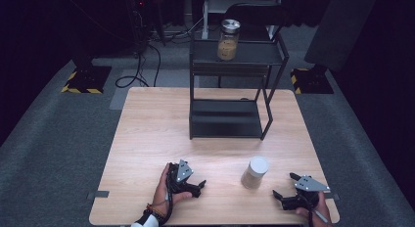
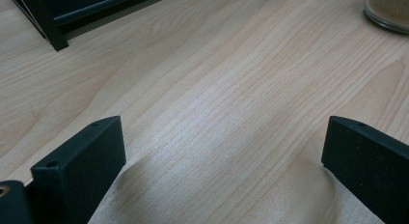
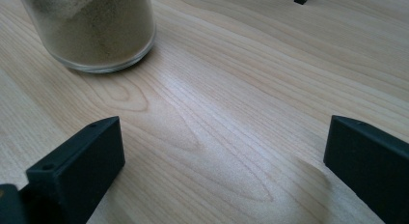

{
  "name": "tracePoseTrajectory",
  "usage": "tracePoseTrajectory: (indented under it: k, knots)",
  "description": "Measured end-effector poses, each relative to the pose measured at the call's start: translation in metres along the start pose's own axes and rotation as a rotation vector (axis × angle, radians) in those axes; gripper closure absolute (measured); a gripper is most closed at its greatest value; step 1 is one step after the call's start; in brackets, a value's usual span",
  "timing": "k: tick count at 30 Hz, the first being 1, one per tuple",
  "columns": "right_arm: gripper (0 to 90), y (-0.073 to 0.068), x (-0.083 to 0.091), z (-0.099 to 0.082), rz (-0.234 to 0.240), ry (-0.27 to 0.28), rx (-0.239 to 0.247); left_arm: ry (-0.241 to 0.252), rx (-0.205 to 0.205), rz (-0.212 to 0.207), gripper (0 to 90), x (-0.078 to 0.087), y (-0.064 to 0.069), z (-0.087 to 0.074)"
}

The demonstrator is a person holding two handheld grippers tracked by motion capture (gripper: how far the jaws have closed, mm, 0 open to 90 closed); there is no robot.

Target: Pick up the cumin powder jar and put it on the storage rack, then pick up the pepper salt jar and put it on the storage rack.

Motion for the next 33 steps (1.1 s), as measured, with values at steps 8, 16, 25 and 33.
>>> tracePoseTrajectory:
  k: [8,16,25,33]
  knots:
    - [0.3,0.0018,-0.0003,0.0003,0.009,-0.002,-0.004,-0.012,0.015,-0.011,2.5,-0.0008,-0.0021,-0.0003]
    - [0.3,0.0016,-0.0003,0.0003,0.01,-0.002,-0.003,-0.013,0.015,-0.016,1.9,-0.0012,-0.0029,0.0]
    - [0.3,0.0001,0.0,-0.0002,0.004,0.002,0.004,-0.013,0.015,-0.015,1.9,-0.0012,-0.0027,-0.0001]
    - [0.3,0.0003,0.0,0.0,0.004,0.0,0.001,-0.013,0.015,-0.014,1.9,-0.0013,-0.0027,0.0]
Point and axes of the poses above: each handheld gripper's, and its own axes: x roughly backward along the jaws, z roughly out of its top, y roughly to its right, the point moved 2 cm from there along -x, roughly forward along the jaws, and after that the axes turned 6 degrees about x, right-handed, at the moved point
